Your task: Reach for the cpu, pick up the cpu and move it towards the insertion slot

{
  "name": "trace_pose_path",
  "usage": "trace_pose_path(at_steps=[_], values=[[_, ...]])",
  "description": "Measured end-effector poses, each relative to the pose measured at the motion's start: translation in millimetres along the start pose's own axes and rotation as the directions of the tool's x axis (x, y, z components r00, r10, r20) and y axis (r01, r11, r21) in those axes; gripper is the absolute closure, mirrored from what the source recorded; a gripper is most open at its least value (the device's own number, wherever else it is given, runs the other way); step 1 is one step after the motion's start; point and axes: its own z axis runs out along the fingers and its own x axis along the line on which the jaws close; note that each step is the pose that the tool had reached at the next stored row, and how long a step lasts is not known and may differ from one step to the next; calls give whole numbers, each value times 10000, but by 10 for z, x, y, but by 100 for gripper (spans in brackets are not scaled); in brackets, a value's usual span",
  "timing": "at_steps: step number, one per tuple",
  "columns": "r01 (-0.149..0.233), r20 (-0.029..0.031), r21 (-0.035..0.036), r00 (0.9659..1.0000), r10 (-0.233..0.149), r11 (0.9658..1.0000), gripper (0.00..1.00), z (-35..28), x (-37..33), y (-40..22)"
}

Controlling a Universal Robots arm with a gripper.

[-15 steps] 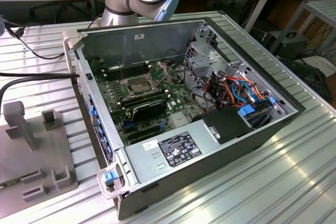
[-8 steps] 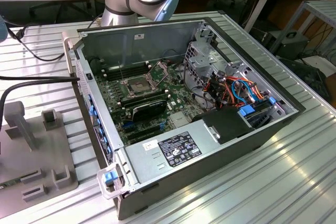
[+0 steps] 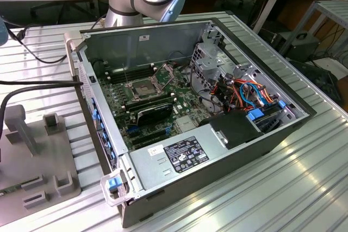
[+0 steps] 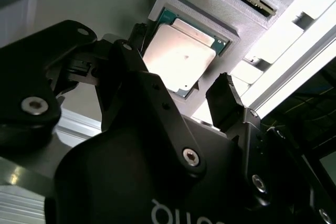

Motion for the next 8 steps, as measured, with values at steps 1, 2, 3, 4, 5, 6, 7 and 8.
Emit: trace_pose_path(at_steps=[1, 2, 3, 4, 5, 6, 7, 8], values=[[0, -1, 9, 10000, 0, 10000, 26, 0, 0, -1], [0, -1, 10, 10000, 0, 10000, 26, 1, -2, -1], [1, 0, 10, 10000, -1, 10000, 26, 3, -4, -1], [1, -1, 10, 10000, -1, 10000, 26, 4, -5, -2], [0, 0, 9, 10000, 0, 10000, 28, 5, -7, -1], [1, -1, 10, 10000, -1, 10000, 35, 5, -8, -2], [1, -1, 11, 10000, -1, 10000, 35, 5, -10, -1], [1, 0, 10, 10000, -1, 10000, 42, 5, -14, -1]])
